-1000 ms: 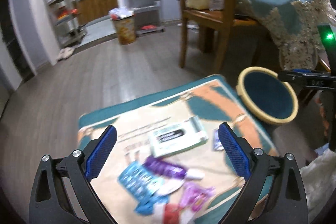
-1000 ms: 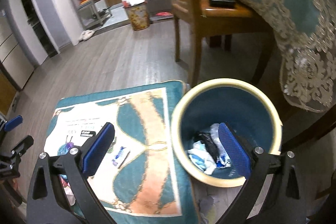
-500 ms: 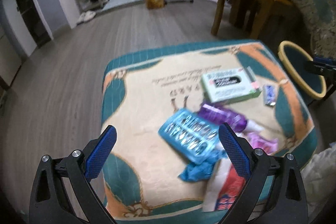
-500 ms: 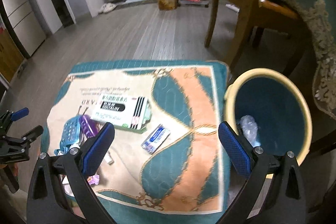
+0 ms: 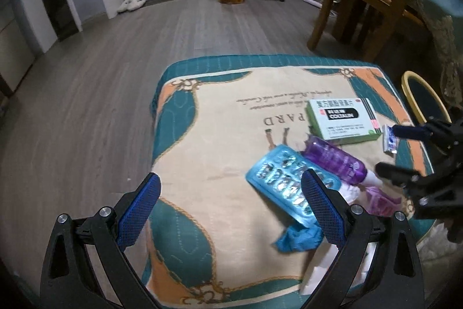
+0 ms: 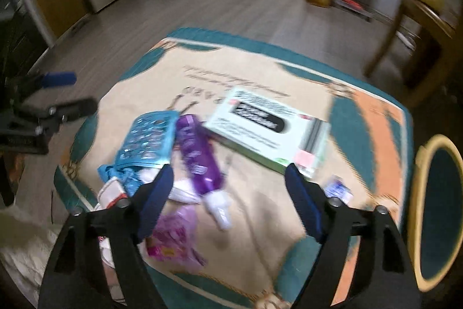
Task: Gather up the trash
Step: 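Move both open tools back over the cushion, then grasp the purple bottle with the right tool while the left tool grasps the small blue packet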
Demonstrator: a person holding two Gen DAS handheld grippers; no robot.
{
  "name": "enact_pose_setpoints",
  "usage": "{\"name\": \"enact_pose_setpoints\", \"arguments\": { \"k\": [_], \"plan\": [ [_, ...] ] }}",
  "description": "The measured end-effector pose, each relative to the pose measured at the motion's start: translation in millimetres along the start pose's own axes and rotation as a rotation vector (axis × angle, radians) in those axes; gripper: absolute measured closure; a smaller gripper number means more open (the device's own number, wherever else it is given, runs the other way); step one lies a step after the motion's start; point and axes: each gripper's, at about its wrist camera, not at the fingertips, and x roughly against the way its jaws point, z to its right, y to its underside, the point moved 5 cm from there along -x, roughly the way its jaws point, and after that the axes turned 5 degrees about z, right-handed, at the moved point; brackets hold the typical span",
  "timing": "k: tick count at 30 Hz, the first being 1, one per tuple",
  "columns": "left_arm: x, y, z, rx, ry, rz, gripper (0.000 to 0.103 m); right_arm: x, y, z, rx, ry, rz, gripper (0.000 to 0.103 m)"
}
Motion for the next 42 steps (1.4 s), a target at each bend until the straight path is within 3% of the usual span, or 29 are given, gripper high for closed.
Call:
{"name": "enact_pose_setpoints", "arguments": {
  "k": [5,8,16,26,35,42],
  "plan": [
    [-5,1,-12,0.017,-0.009,-0.012,0.006,-28,0,-14,0.042,-0.017,-0.048,0.058],
    [-9,0,-15,0.024,-0.007,-0.018,0.006,-43,3,-15,0.043,-0.026,-0.074,0.065],
    [-13,-3,-15,0.036,0.002,-0.024,0.006,-46,4,-17,0.077,-0.048,-0.063,0.067],
    [-14,-16,5,0.005,0.003,-0.016,0.006,36,-32,20,-0.012,-0.032,0.052,0.068],
    [-31,-36,64,-0.052,0.075,-0.033,0.006,125,-44,103,-0.118,0.053,0.135,0.068],
    [-45,-39,145,-0.15,0.167,-0.049,0.007,128,-27,155,-0.23,0.082,0.142,0.07]
  ]
}}
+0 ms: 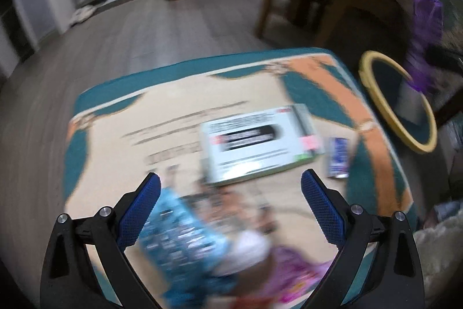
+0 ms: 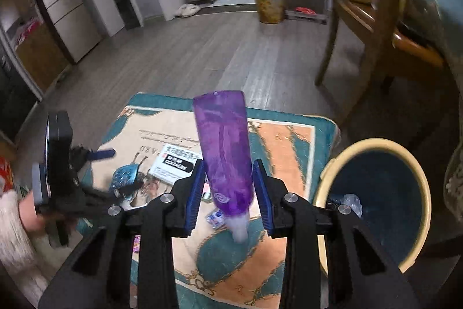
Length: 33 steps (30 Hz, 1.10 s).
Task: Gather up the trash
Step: 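Grasp the purple bottle with the right tool while the left tool grasps the small blue packet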
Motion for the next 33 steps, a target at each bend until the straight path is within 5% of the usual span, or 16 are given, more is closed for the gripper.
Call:
{"name": "enact_pose_setpoints", "arguments": {
  "k": [4,8,18,33],
  "plan": [
    [-17,-3,58,-0.104,0.067,-0.03,0.009,-4,4,18,-0.013,0.003,-0.015,0.071],
    [-34,-2,95,-0.186,0.118,-0.082,0.034,-3,7,33,-0.01,0.008,-0.014,0.071],
    [-63,1,134,-0.25,0.127,-0.152,0.064,11,11,57,-0.048,0.012,0.022,0.071],
    [-83,-3,130,-0.277,0.034,-0.181,0.066,26,11,71,-0.064,0.01,0.064,0.071]
  ]
}}
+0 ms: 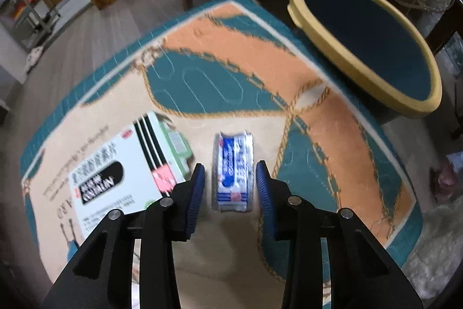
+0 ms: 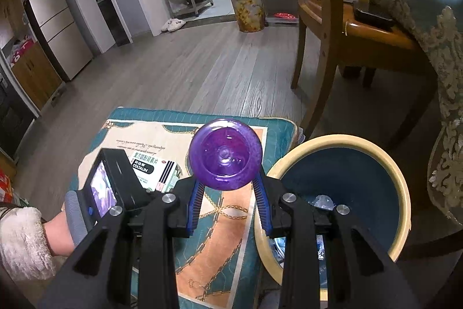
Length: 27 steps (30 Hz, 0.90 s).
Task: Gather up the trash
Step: 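Grasp the purple bottle with the right tool while the left tool grasps the small blue packet, then carry the purple bottle and blue packet over the wastebasket and open both tools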
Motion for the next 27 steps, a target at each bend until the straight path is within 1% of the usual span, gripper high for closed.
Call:
{"name": "enact_pose_setpoints", "arguments": {
  "k": [1,2,3,5,7,12,15,19,22,27],
  "plan": [
    [1,-1,2,-0.003,0.003,0.006,0.069,0,0,-1,0.0,0.0,0.001,0.071],
    [1,-2,4,-0.012,0.004,0.002,0.073,0,0,-1,0.001,0.001,0.001,0.071],
    [3,-2,6,-0.012,0.007,0.004,0.073,1,0,-1,0.001,0.001,0.001,0.071],
    [14,-10,9,0.003,0.037,0.041,0.073,2,0,1,-0.001,0.004,0.003,0.071],
    [31,-24,12,0.024,0.056,0.102,0.073,5,1,5,-0.007,0.014,0.009,0.071],
    [63,-54,16,0.079,0.096,0.201,0.073,9,2,20,-0.039,0.048,0.011,0.071],
    [72,-67,21,0.088,0.106,0.235,0.073,14,2,34,-0.069,0.072,0.017,0.071],
    [79,-90,28,0.069,0.101,0.274,0.073,19,6,52,-0.092,0.118,0.016,0.071],
    [85,-97,39,0.036,0.099,0.298,0.073,21,11,67,-0.111,0.154,0.003,0.071],
    [86,-113,61,0.008,0.131,0.326,0.073,18,28,101,-0.153,0.229,-0.05,0.071]
  ]
}}
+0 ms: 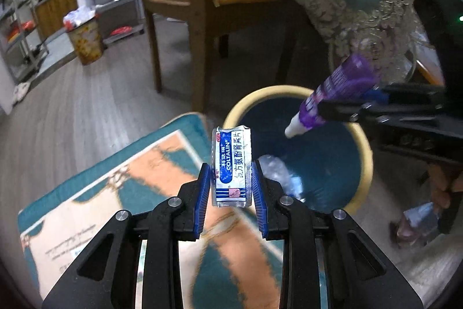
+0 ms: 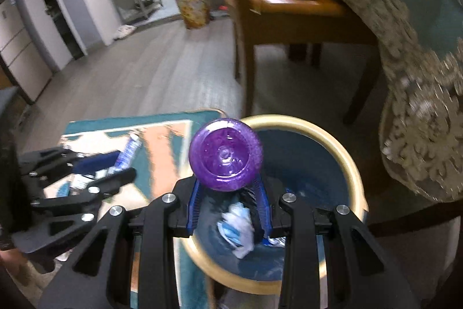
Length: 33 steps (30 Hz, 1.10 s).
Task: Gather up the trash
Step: 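Carry the purple bottle and blue packet over the wastebasket and open both tools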
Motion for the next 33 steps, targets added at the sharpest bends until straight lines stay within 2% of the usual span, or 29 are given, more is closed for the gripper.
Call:
{"name": "enact_pose_setpoints", "arguments": {
  "k": [8,16,17,19,20,21,28,30,31,33],
  "plan": [
    [-18,-5,39,-0.06,0.053,0.004,0.073,-13,18,46,-0.082,0.061,-0.074,0.071],
    [-34,-8,52,-0.067,0.073,0.006,0.073,-17,23,62,-0.105,0.069,-0.099,0.071],
    [-33,-10,52,-0.064,0.071,0.019,0.071,-17,24,64,-0.108,0.068,-0.103,0.071],
    [-33,-14,51,-0.057,0.06,0.039,0.058,-19,24,67,-0.113,0.066,-0.107,0.071],
    [-32,-15,50,-0.047,0.051,0.047,0.045,-20,24,68,-0.114,0.066,-0.109,0.071],
    [-32,-16,47,-0.037,0.042,0.052,0.039,-20,24,68,-0.115,0.067,-0.111,0.071],
    [-34,-12,33,-0.009,0.015,0.031,0.037,-25,21,66,-0.126,0.059,-0.108,0.07],
    [-32,-12,29,0.002,0.012,0.03,0.032,-21,20,63,-0.128,0.05,-0.093,0.057],
    [-30,-12,27,0.007,0.009,0.034,0.031,-19,18,63,-0.13,0.05,-0.081,0.043],
    [-28,-12,26,0.005,0.006,0.037,0.027,-16,13,63,-0.13,0.056,-0.054,0.038]
  ]
}}
